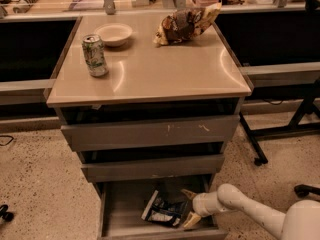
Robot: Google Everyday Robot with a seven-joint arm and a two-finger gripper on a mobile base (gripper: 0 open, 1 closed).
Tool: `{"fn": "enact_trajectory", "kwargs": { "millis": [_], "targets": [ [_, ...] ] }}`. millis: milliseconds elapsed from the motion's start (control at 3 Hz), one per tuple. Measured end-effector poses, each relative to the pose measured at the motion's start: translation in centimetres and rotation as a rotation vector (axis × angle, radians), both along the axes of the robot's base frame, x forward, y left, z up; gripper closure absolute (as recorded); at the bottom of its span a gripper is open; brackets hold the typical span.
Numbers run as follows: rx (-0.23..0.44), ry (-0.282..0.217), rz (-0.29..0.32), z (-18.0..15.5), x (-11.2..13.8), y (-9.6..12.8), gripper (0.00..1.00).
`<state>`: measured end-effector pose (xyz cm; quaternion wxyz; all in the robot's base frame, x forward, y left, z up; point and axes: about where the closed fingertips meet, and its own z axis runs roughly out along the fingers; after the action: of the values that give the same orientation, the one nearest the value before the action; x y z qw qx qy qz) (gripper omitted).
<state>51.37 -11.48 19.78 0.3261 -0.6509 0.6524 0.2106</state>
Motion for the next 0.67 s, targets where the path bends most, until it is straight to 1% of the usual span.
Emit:
{"fn": "enact_trajectory", "kwargs": {
  "millis": [333, 667],
  "targets": [
    [0.034, 0.005, 0.006, -2.1, 0.9, 0.2, 0.21],
    [0.051, 0.017, 0.009, -3.9, 1.7, 0.2, 0.26]
  ]
}}
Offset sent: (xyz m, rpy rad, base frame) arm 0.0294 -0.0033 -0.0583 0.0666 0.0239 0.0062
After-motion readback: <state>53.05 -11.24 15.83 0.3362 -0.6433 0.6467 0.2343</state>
